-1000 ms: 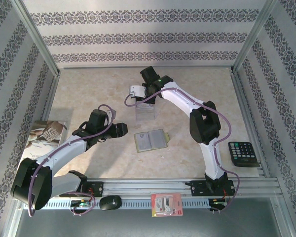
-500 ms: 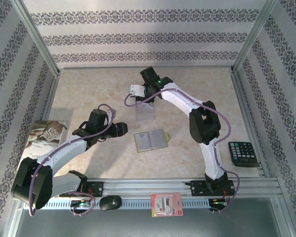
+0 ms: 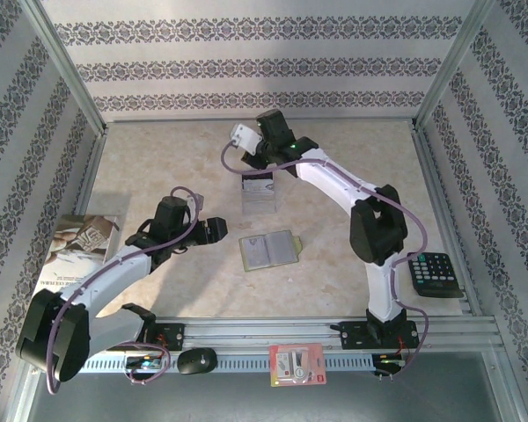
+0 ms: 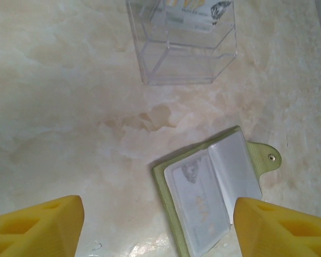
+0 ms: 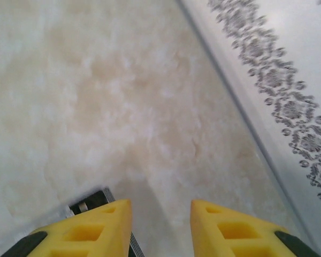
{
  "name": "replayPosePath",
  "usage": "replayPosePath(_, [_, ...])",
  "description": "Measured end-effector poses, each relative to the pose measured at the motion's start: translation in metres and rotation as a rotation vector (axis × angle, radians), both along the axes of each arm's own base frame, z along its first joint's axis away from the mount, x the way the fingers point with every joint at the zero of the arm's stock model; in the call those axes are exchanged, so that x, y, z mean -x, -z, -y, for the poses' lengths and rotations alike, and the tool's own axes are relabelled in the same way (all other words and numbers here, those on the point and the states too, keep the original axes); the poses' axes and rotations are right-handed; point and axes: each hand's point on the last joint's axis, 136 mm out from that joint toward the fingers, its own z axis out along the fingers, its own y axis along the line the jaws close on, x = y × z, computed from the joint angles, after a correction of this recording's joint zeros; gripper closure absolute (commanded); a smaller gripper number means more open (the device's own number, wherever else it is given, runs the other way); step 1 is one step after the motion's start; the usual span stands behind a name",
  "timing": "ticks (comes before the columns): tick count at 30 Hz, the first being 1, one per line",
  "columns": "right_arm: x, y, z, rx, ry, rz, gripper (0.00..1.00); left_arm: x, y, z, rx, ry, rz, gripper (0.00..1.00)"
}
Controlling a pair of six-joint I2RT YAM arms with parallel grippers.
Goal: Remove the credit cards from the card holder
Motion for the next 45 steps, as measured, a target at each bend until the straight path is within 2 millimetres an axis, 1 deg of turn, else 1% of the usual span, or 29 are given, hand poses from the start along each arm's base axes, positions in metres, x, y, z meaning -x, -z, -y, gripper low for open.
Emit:
replayPosePath(2, [0.004,-0.021,0.003,-0.111,0.078,-0.034,0.63,0.001,-0.003,-0.005,0.004,-0.028,0.027,0.18])
replayPosePath(4, [0.012,-0.032,0.007,-0.203,0.146,-0.084,0.63,0.003,-0.004,-0.009,0.009,-0.049,0.047,0.13])
replayPosePath(5, [0.019,-0.033,0.011,-0.249,0.188,-0.125,0.63,0.005,-0.004,-0.011,0.009,-0.061,0.053,0.04])
replayPosePath(6, [0.027,-0.030,0.013,-0.277,0.214,-0.161,0.62,0.006,-0.003,-0.013,0.012,-0.072,0.054,0.00])
replayPosePath(7, [0.036,-0.024,0.017,-0.302,0.246,-0.207,0.62,0.007,-0.002,-0.015,0.014,-0.085,0.055,0.00])
replayPosePath(9, [0.059,-0.003,0.023,-0.313,0.296,-0.299,0.62,0.010,0.001,-0.018,0.014,-0.101,0.055,0.00])
replayPosePath(11, [0.089,0.027,0.024,-0.279,0.332,-0.392,0.61,0.012,0.005,-0.022,0.018,-0.119,0.051,0.00])
replayPosePath(14, [0.142,0.075,0.020,-0.177,0.338,-0.508,0.61,0.015,0.006,-0.024,0.033,-0.140,0.058,0.00])
replayPosePath(17, [0.192,0.114,0.017,-0.063,0.317,-0.595,0.61,0.015,0.009,-0.028,0.053,-0.161,0.067,0.00])
replayPosePath(19, [0.219,0.131,0.015,0.001,0.297,-0.631,0.61,0.016,0.013,-0.030,0.058,-0.174,0.059,0.02])
replayPosePath(21, [0.239,0.140,0.012,0.051,0.275,-0.645,0.61,0.017,0.017,-0.032,0.056,-0.181,0.051,0.04])
replayPosePath(23, [0.247,0.143,0.008,0.073,0.259,-0.635,0.61,0.018,0.018,-0.032,0.055,-0.182,0.049,0.04])
replayPosePath(25, [0.251,0.146,0.005,0.090,0.253,-0.624,0.60,0.018,0.019,-0.032,0.054,-0.182,0.047,0.04])
replayPosePath(31, [0.255,0.166,0.005,0.162,0.256,-0.606,0.59,0.021,0.024,-0.033,0.049,-0.182,0.036,0.05])
replayPosePath(35, [0.256,0.181,0.002,0.207,0.260,-0.600,0.61,0.021,0.025,-0.033,0.048,-0.182,0.034,0.06])
replayPosePath(37, [0.256,0.187,0.002,0.226,0.263,-0.597,0.65,0.021,0.025,-0.033,0.048,-0.181,0.034,0.06])
replayPosePath(40, [0.255,0.186,-0.002,0.232,0.255,-0.574,0.75,0.021,0.024,-0.033,0.050,-0.181,0.037,0.07])
replayPosePath(43, [0.253,0.186,-0.001,0.237,0.257,-0.559,0.88,0.021,0.024,-0.033,0.050,-0.180,0.038,0.10])
replayPosePath(45, [0.251,0.186,-0.001,0.237,0.260,-0.551,0.95,0.022,0.023,-0.032,0.052,-0.175,0.037,0.15])
